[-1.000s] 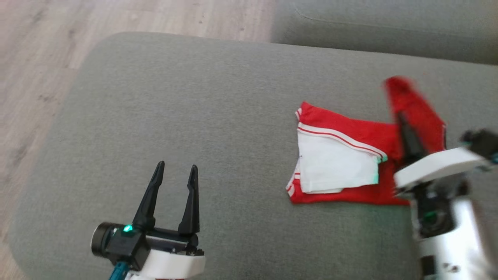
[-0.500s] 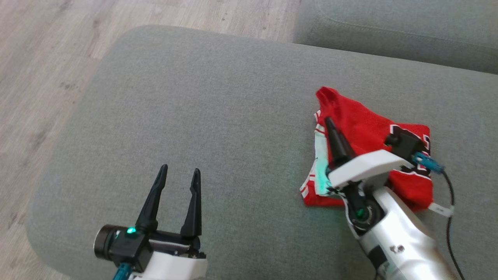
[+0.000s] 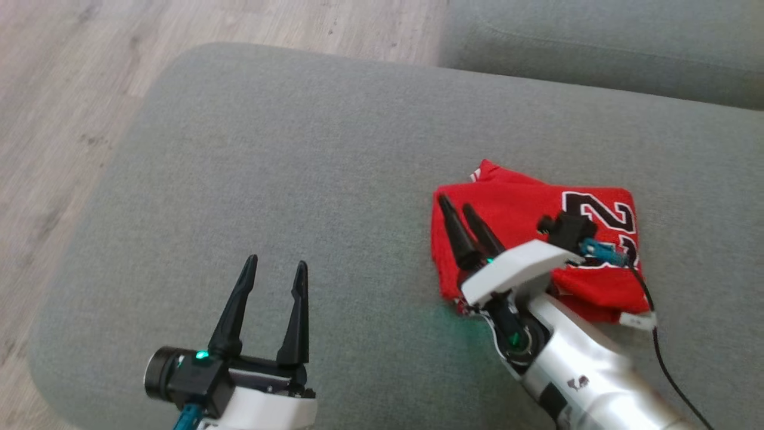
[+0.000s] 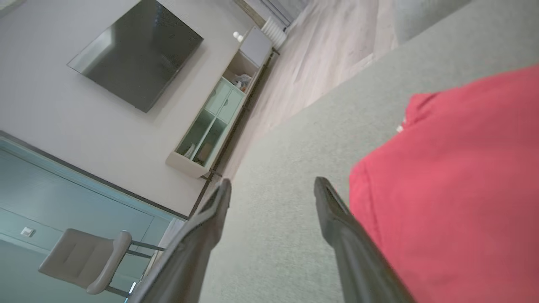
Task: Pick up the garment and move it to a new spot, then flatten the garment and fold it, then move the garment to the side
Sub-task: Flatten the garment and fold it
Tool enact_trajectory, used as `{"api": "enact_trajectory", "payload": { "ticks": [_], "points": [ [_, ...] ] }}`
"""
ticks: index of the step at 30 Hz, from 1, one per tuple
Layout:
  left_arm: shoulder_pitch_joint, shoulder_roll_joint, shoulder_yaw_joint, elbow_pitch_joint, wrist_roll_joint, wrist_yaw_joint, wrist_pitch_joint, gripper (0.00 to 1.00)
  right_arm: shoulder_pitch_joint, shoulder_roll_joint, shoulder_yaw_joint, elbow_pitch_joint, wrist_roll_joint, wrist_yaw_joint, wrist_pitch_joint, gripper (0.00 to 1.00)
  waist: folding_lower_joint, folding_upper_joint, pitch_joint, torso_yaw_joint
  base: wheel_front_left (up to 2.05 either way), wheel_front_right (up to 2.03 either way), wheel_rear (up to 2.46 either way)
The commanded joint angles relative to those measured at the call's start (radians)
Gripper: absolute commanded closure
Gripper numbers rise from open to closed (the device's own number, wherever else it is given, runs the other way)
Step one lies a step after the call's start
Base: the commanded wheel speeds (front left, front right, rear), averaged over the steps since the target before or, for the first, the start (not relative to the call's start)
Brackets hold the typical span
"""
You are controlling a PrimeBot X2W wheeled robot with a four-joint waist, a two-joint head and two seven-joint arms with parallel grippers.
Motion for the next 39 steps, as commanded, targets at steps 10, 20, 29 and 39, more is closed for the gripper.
{"api": "enact_trajectory", "payload": {
  "ticks": [10, 20, 29, 39],
  "points": [
    [0.025, -0.004, 0.084, -0.033, 0.005, 0.007, -0.008, 0.00, 0.084, -0.032, -0.362, -0.198, -0.476, -0.001, -0.027, 0.00, -0.0001, 0.0000, -0.076, -0.084, 0.00, 0.00, 0.00],
    [0.073, -0.004, 0.132, -0.040, 0.023, 0.028, -0.008, 0.00, 0.498, -0.090, -0.721, -0.600, -0.896, -0.001, -0.027, 0.00, -0.0001, 0.0000, -0.125, -0.176, 0.00, 0.00, 0.00],
    [0.143, -0.004, 0.157, -0.043, 0.061, 0.037, -0.008, 0.00, 0.701, -0.102, -0.701, -0.631, -1.044, -0.001, -0.027, 0.00, -0.0001, 0.0000, -0.168, -0.222, 0.00, 0.00, 0.00],
    [0.162, -0.004, 0.160, -0.037, 0.082, 0.025, -0.008, 0.00, 0.719, -0.086, -0.687, -0.628, -1.093, -0.001, -0.027, 0.00, -0.0001, 0.0000, -0.183, -0.223, 0.00, 0.00, 0.00]
  ]
}}
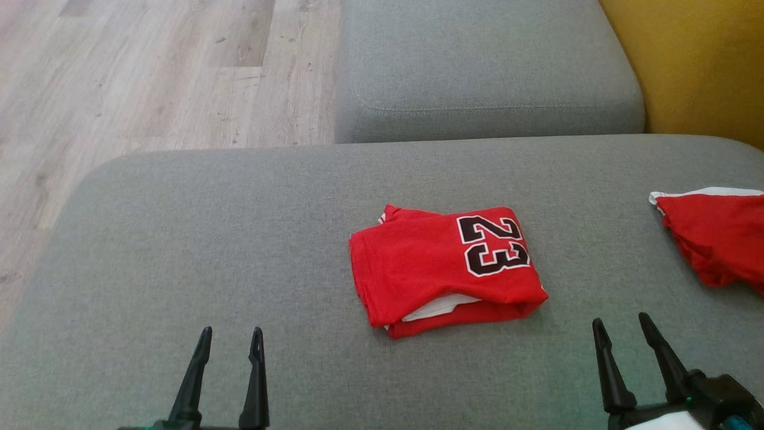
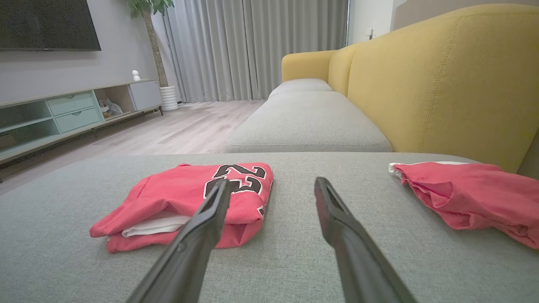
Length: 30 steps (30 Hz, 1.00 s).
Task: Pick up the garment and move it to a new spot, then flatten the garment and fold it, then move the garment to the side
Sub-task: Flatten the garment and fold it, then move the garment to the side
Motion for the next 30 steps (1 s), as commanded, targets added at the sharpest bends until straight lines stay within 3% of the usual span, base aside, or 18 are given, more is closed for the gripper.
{"api": "enact_trajectory", "payload": {
  "ticks": [1, 30],
  "points": [
    [-0.032, -0.005, 0.037, -0.030, 0.009, -0.002, -0.008, 0.00, -0.032, -0.018, 0.018, -0.034, -0.005, -0.001, -0.011, 0.00, 0.0001, -0.0001, -0.001, 0.001, 0.00, 0.00, 0.00],
    [-0.031, -0.005, 0.050, -0.011, 0.014, -0.013, -0.008, 0.00, -0.052, -0.008, 0.029, -0.014, -0.026, -0.001, -0.011, 0.00, 0.0001, -0.0001, 0.018, 0.003, 0.00, 0.00, 0.00]
  ]
}}
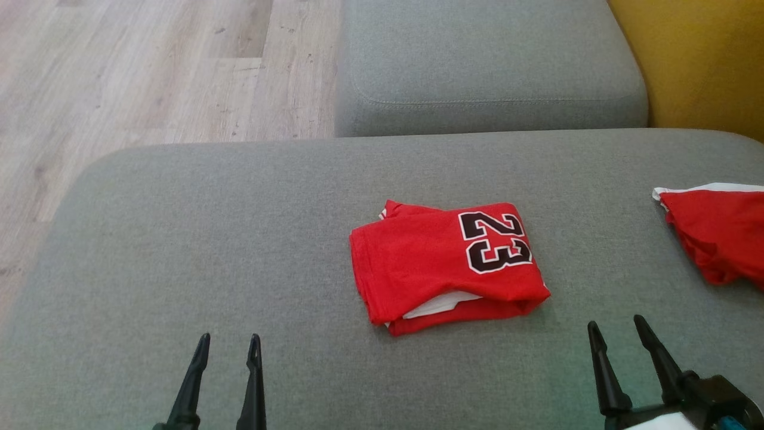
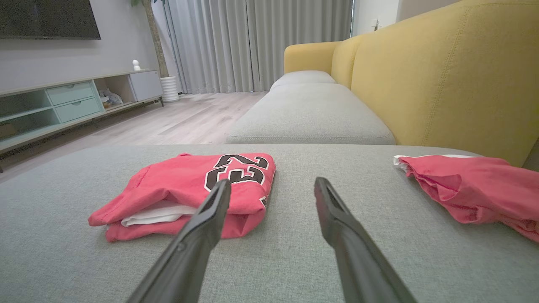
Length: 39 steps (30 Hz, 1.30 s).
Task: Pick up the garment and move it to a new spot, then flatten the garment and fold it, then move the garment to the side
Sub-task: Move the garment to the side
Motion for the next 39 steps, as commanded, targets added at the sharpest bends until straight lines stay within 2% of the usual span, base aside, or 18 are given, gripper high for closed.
{"api": "enact_trajectory", "payload": {
  "ticks": [1, 10, 17, 28, 34, 35, 36, 37, 38, 39],
  "points": [
    [-0.038, -0.005, 0.034, -0.035, 0.004, -0.003, -0.008, 0.00, -0.051, -0.010, 0.021, -0.026, -0.007, -0.001, -0.011, 0.00, 0.0000, 0.0000, 0.001, 0.002, 0.00, 0.00, 0.00],
    [-0.052, -0.005, 0.026, -0.037, -0.002, -0.003, -0.008, 0.00, -0.087, 0.011, 0.023, 0.032, 0.008, -0.001, -0.011, 0.00, 0.0000, 0.0000, 0.028, 0.015, 0.00, 0.00, 0.00],
    [-0.071, -0.005, 0.004, -0.035, -0.002, -0.010, -0.008, 0.00, -0.231, 0.033, 0.016, 0.229, 0.069, -0.001, -0.003, 0.00, 0.0000, 0.0000, 0.081, 0.035, 0.00, 0.00, 0.00],
    [-0.135, -0.005, -0.047, -0.025, -0.019, -0.008, -0.008, 0.00, -0.541, 0.051, -0.063, 0.495, 0.133, -0.001, 0.164, 0.00, 0.0000, 0.0000, 0.174, 0.095, 0.00, 0.00, 0.00],
    [-0.152, -0.005, -0.066, -0.013, -0.023, -0.004, -0.008, 0.00, -0.635, 0.057, -0.048, 0.629, 0.185, -0.001, 0.221, 0.00, 0.0000, 0.0000, 0.184, 0.114, 0.00, 0.00, 0.00],
    [-0.155, -0.005, -0.069, -0.012, -0.023, -0.003, -0.008, 0.00, -0.643, 0.057, -0.044, 0.649, 0.194, -0.001, 0.227, 0.10, 0.0000, 0.0000, 0.184, 0.115, 0.00, 0.00, 0.00],
    [-0.157, -0.005, -0.071, -0.011, -0.024, -0.002, -0.008, 0.00, -0.649, 0.057, -0.044, 0.667, 0.203, -0.001, 0.227, 0.34, 0.0000, 0.0000, 0.184, 0.117, 0.00, 0.00, 0.00],
    [-0.159, -0.005, -0.073, -0.010, -0.025, -0.001, -0.008, 0.00, -0.654, 0.058, -0.045, 0.681, 0.214, -0.001, 0.223, 0.86, 0.0000, 0.0000, 0.184, 0.117, 0.00, 0.00, 0.00],
    [-0.160, -0.005, -0.074, -0.010, -0.026, 0.000, -0.008, 0.00, -0.658, 0.059, -0.045, 0.690, 0.230, -0.001, 0.217, 1.00, 0.0000, 0.0000, 0.184, 0.117, 0.00, 0.00, 0.00],
    [-0.161, -0.005, -0.074, -0.010, -0.027, 0.001, -0.008, 0.00, -0.661, 0.060, -0.046, 0.696, 0.245, -0.001, 0.206, 1.00, 0.0000, 0.0000, 0.183, 0.116, 0.00, 0.00, 0.00]
  ]
}}
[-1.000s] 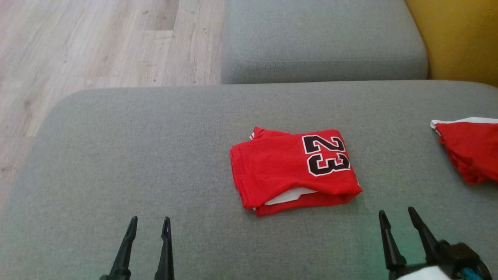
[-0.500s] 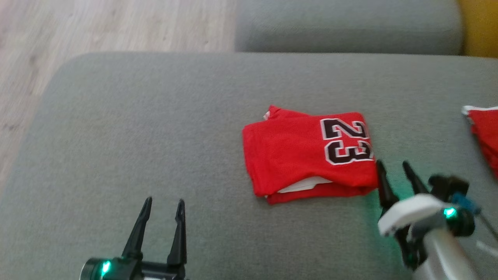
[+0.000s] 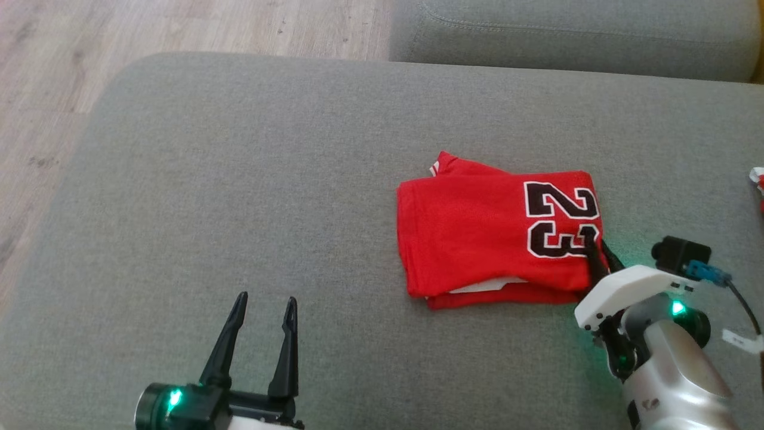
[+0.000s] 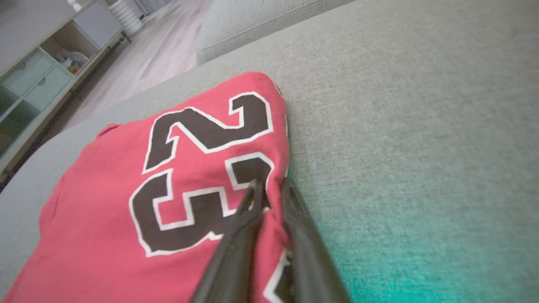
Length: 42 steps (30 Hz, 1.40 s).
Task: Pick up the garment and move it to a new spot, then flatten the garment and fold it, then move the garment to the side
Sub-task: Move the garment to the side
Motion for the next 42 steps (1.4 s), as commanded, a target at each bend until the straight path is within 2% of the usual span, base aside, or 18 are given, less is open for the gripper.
{"api": "enact_trajectory", "payload": {
  "ticks": [1, 6, 11, 12, 17, 22, 29, 30, 31, 35, 36, 42],
  "points": [
    [-0.044, -0.005, 0.027, -0.029, -0.007, 0.011, -0.008, 0.00, -0.040, 0.008, 0.021, -0.017, 0.030, -0.001, -0.031, 1.00, 0.0000, 0.0000, -0.003, -0.006, 0.00, 0.00, 0.00],
    [-0.035, -0.005, 0.037, -0.039, -0.015, 0.015, -0.008, 0.00, -0.054, -0.024, 0.031, -0.027, 0.086, -0.001, -0.067, 1.00, 0.0000, 0.0000, 0.005, -0.050, 0.00, 0.00, 0.00],
    [-0.051, -0.005, 0.043, -0.054, -0.026, 0.016, -0.008, 0.00, -0.088, -0.113, 0.057, -0.084, 0.110, -0.001, -0.068, 1.00, 0.0000, 0.0000, 0.046, -0.121, 0.00, 0.00, 0.00],
    [-0.051, -0.005, 0.043, -0.054, -0.026, 0.016, -0.008, 0.00, -0.088, -0.113, 0.057, -0.084, 0.110, -0.001, -0.068, 1.00, 0.0000, 0.0000, 0.046, -0.121, 0.00, 0.00, 0.00],
    [-0.090, -0.005, 0.048, -0.064, -0.020, 0.018, -0.008, 0.00, -0.141, -0.231, 0.055, -0.148, 0.108, -0.001, -0.047, 1.00, 0.0000, 0.0000, 0.111, -0.190, 0.00, 0.00, 0.00],
    [-0.138, -0.005, 0.060, -0.078, -0.001, 0.018, -0.008, 0.00, -0.179, -0.336, 0.010, -0.219, 0.088, -0.001, -0.017, 1.00, 0.0000, 0.0000, 0.171, -0.242, 0.00, 0.00, 0.00],
    [-0.181, -0.005, 0.068, -0.085, 0.021, 0.005, -0.008, 0.00, -0.202, -0.443, -0.136, -0.321, 0.035, -0.001, 0.045, 1.00, 0.0000, 0.0000, 0.236, -0.292, 0.00, 0.00, 0.00],
    [-0.185, -0.005, 0.068, -0.085, 0.021, 0.002, -0.008, 0.00, -0.201, -0.451, -0.158, -0.336, 0.017, -0.001, 0.056, 0.80, 0.0000, 0.0000, 0.242, -0.296, 0.00, 0.00, 0.00],
    [-0.190, -0.005, 0.069, -0.084, 0.021, -0.001, -0.008, 0.00, -0.200, -0.454, -0.180, -0.351, -0.004, -0.001, 0.064, 0.00, 0.0000, 0.0000, 0.246, -0.299, 0.00, 0.00, 0.00],
    [-0.202, -0.005, 0.069, -0.074, 0.014, -0.008, -0.008, 0.00, -0.176, -0.407, -0.228, -0.427, -0.075, -0.001, 0.076, 0.00, 0.0000, 0.0000, 0.242, -0.301, 0.00, 0.00, 0.00],
    [-0.204, -0.005, 0.068, -0.071, 0.000, -0.006, -0.008, 0.00, -0.144, -0.362, -0.226, -0.466, -0.099, -0.001, 0.077, 0.00, 0.0000, 0.0000, 0.227, -0.295, 0.00, 0.00, 0.00],
    [-0.193, -0.005, 0.065, -0.053, -0.044, 0.006, -0.008, 0.00, -0.010, -0.241, -0.148, -0.530, -0.109, -0.001, 0.054, 0.00, 0.0000, 0.0000, 0.152, -0.252, 0.00, 0.00, 0.00]
  ]
}}
